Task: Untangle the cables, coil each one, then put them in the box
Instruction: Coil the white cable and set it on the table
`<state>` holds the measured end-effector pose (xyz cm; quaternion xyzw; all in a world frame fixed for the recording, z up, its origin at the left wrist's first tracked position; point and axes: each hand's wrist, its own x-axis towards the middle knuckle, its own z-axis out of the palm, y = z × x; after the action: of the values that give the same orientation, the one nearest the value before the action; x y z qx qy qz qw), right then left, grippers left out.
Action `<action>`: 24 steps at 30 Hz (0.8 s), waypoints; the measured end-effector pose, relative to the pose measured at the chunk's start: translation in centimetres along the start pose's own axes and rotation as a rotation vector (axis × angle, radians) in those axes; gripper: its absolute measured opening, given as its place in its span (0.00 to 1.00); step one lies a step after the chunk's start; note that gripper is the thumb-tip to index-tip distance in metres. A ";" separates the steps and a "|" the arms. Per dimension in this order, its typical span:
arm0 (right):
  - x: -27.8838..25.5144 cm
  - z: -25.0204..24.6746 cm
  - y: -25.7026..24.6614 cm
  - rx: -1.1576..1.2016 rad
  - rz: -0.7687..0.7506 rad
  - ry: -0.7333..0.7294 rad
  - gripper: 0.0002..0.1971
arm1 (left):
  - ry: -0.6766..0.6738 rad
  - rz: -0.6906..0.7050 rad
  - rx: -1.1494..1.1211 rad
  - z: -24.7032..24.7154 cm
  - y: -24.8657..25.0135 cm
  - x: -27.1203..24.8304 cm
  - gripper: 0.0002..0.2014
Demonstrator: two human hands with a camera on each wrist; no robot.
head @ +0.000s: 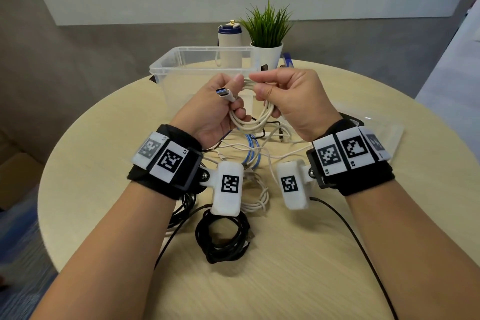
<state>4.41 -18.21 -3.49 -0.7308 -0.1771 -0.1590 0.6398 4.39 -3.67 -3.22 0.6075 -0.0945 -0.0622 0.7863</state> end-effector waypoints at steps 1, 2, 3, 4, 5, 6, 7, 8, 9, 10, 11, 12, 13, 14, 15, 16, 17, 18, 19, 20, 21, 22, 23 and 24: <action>0.0 0.1 0.0 -0.024 -0.003 -0.015 0.11 | 0.009 -0.006 0.008 -0.1 0.0 0.0 0.12; 0.0 0.1 0.0 -0.044 -0.006 -0.033 0.12 | 0.018 -0.012 0.016 -0.2 0.0 0.1 0.13; 0.0 0.0 0.0 -0.067 -0.011 -0.048 0.14 | 0.023 -0.014 0.025 -0.2 0.0 0.1 0.12; 0.0 -0.1 0.0 -0.095 -0.020 -0.050 0.15 | 0.020 -0.012 0.038 -0.2 -0.1 0.1 0.12; 0.1 -0.2 0.1 -0.120 -0.031 -0.038 0.15 | 0.008 -0.008 0.051 -0.3 -0.2 0.1 0.11; 0.1 -0.4 0.1 -0.138 -0.043 -0.013 0.14 | -0.014 -0.005 0.072 -0.3 -0.2 0.1 0.10; 0.2 -0.6 0.1 -0.152 -0.059 0.014 0.14 | -0.038 -0.002 0.101 -0.3 -0.3 0.0 0.09; 0.2 -0.8 0.1 -0.162 -0.076 0.034 0.13 | -0.063 0.001 0.137 -0.3 -0.4 0.0 0.07; 0.2 -0.8 0.1 -0.171 -0.090 0.041 0.13 | -0.088 0.002 0.166 -0.3 -0.4 0.0 0.05; 0.2 -0.8 0.1 -0.176 -0.101 0.037 0.13 | -0.104 0.004 0.184 -0.4 -0.4 0.0 0.06; 0.2 -0.8 0.1 -0.178 -0.109 0.027 0.13 | -0.111 0.005 0.186 -0.4 -0.5 0.0 0.08; 0.2 -0.8 0.1 -0.175 -0.115 0.016 0.12 | -0.111 0.006 0.179 -0.5 -0.6 0.1 0.08; 0.1 -0.7 0.1 -0.169 -0.119 0.002 0.12 | -0.107 0.006 0.171 -0.5 -0.6 0.1 0.07; 0.2 -0.7 0.1 -0.162 -0.118 -0.012 0.11 | -0.105 0.003 0.164 -0.5 -0.6 0.0 0.06; 0.2 -0.8 0.2 -0.155 -0.115 -0.027 0.10 | -0.101 -0.004 0.156 -0.4 -0.6 0.0 0.05; 0.3 -0.8 0.3 -0.155 -0.106 -0.040 0.09 | -0.095 -0.013 0.148 -0.2 -0.6 -0.1 0.06; 0.4 -0.9 0.5 -0.166 -0.094 -0.054 0.09 | -0.093 -0.018 0.139 -0.1 -0.6 -0.1 0.08; 0.5 -0.9 0.5 -0.184 -0.081 -0.069 0.08 | -0.095 -0.020 0.130 0.1 -0.5 -0.2 0.09; 0.5 -0.9 0.6 -0.205 -0.071 -0.083 0.08 | -0.104 -0.019 0.122 0.2 -0.5 -0.3 0.10; 0.5 -0.9 0.6 -0.221 -0.060 -0.097 0.08 | -0.117 -0.017 0.121 0.3 -0.5 -0.4 0.10; 0.5 -0.9 0.6 -0.229 -0.044 -0.109 0.08 | -0.133 -0.014 0.129 0.4 -0.5 -0.4 0.09; 0.5 -0.8 0.5 -0.227 -0.025 -0.117 0.09 | -0.148 -0.011 0.146 0.4 -0.5 -0.4 0.07; 0.4 -0.8 0.5 -0.226 -0.007 -0.120 0.10 | -0.156 -0.007 0.167 0.4 -0.5 -0.4 0.06; 0.4 -0.8 0.4 -0.226 0.008 -0.120 0.11 | -0.151 -0.002 0.184 0.3 -0.5 -0.4 0.06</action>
<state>4.98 -19.03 -3.57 -0.8070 -0.1930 -0.1316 0.5424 3.97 -3.98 -3.68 0.6706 -0.1583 -0.0994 0.7179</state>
